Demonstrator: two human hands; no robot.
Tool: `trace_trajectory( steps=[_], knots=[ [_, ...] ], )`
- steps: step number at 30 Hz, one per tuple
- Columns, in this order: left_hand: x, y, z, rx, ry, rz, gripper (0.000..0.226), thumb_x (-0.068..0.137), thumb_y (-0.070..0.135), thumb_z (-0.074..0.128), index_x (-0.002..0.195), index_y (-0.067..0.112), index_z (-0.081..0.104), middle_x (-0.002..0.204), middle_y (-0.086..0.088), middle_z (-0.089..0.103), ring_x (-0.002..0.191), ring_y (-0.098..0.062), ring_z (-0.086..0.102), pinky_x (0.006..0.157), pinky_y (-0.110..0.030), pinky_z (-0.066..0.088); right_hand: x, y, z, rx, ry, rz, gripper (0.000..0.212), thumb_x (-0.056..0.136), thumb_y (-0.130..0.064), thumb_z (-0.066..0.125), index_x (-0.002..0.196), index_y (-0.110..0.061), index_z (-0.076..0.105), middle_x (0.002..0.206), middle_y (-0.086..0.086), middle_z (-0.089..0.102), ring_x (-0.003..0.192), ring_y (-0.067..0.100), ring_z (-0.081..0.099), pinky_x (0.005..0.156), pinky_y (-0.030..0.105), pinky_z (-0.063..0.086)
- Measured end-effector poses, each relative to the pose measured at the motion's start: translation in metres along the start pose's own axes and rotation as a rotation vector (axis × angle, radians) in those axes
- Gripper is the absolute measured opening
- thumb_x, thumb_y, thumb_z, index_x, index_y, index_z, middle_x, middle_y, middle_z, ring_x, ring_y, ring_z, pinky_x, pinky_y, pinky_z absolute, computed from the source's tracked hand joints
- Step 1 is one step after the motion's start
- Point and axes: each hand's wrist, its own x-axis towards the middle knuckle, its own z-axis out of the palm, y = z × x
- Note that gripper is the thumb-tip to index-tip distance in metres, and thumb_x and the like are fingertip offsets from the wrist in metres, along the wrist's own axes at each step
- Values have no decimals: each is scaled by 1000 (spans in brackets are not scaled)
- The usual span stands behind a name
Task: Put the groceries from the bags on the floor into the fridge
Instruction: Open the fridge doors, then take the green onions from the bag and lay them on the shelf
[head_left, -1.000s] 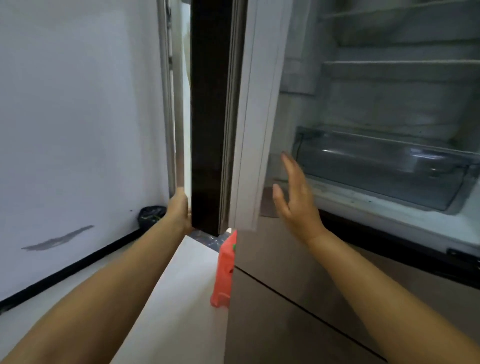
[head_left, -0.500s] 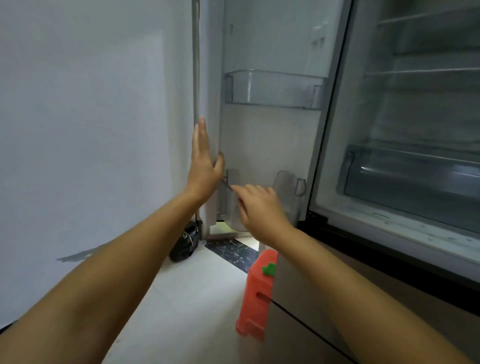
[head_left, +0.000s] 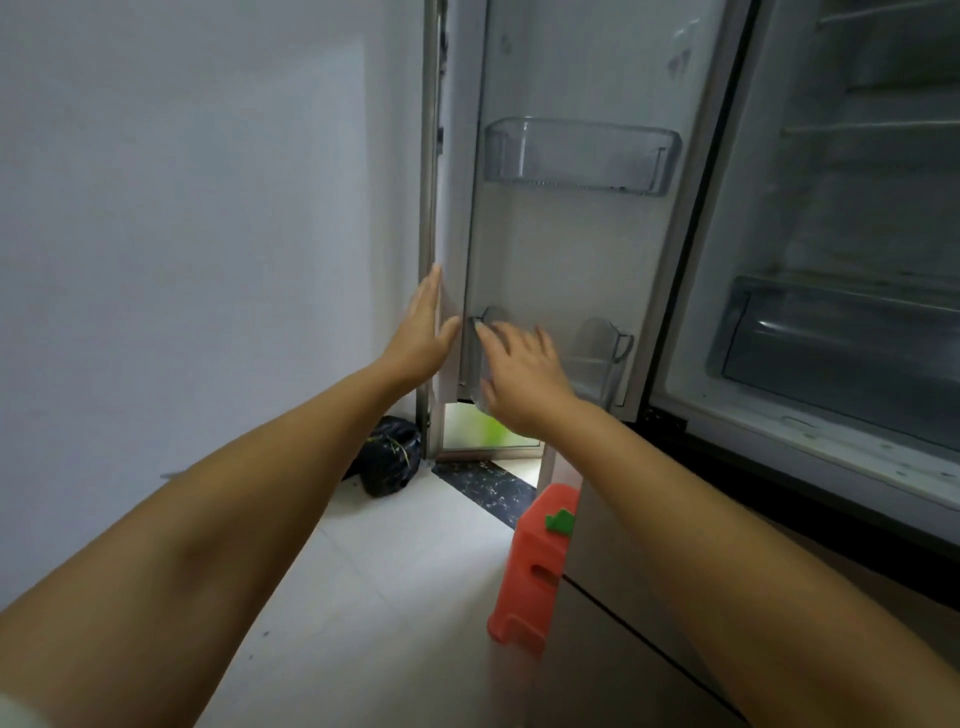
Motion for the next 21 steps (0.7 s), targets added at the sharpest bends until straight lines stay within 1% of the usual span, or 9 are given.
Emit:
trace_trajectory(
  steps=[1,2,4,5,7,10,14,17,21],
  knots=[
    [-21,-4,-3,24,-43,-44,65,100,20,43,151,14,5,160,-5,10,147,-19,13,113,-24,12,-8,-4,-1,76,38,-26,63,94,-19,45,150,-13,17,155,10,21,144,27,16,119,43,4],
    [-44,-10,-7,27,-85,-102,61,99,22,44,151,16,12,158,-7,20,144,-20,22,112,-25,19,-19,-9,0,173,100,-58,59,94,-15,46,149,-12,24,154,11,25,143,27,20,119,45,9],
    [-95,-23,-17,15,-144,-243,51,99,25,44,147,17,28,144,-10,45,132,-24,43,102,-26,32,-48,-27,10,331,207,-131,50,89,-7,49,139,-9,43,142,12,44,133,28,37,112,44,30],
    [-121,-30,-23,29,-159,-308,47,99,25,44,144,17,35,136,-11,53,125,-25,50,98,-27,37,-65,-39,20,370,218,-155,47,86,-6,50,133,-9,49,135,11,50,126,29,44,105,43,37],
    [-175,-43,-36,114,-159,-407,40,98,27,44,137,16,45,126,-9,61,114,-24,57,96,-32,43,-95,-68,47,413,149,-172,42,85,-8,51,127,-9,54,125,9,56,114,30,52,95,43,45],
    [-260,-60,-61,267,-116,-502,35,97,30,45,129,18,53,113,-4,65,104,-22,60,90,-35,47,-135,-114,85,453,-57,-169,42,90,-11,49,131,-12,51,129,7,53,117,28,50,93,39,43],
    [-369,-79,-108,446,-184,-651,37,98,34,43,131,20,50,118,-2,63,103,-19,60,90,-35,50,-179,-182,115,475,-295,-262,41,95,-19,45,136,-19,44,137,3,46,119,23,49,94,34,44],
    [-436,-89,-150,521,-163,-784,38,98,35,42,132,20,49,121,-3,61,106,-20,59,91,-37,50,-198,-239,122,468,-374,-375,41,96,-22,44,137,-20,42,138,2,45,119,21,49,94,34,46],
    [-513,-95,-211,584,-127,-912,38,98,34,42,132,18,49,123,-5,60,107,-21,58,92,-38,49,-217,-316,126,457,-443,-462,41,97,-21,43,138,-20,41,141,2,43,121,21,49,94,33,46]
  ],
)
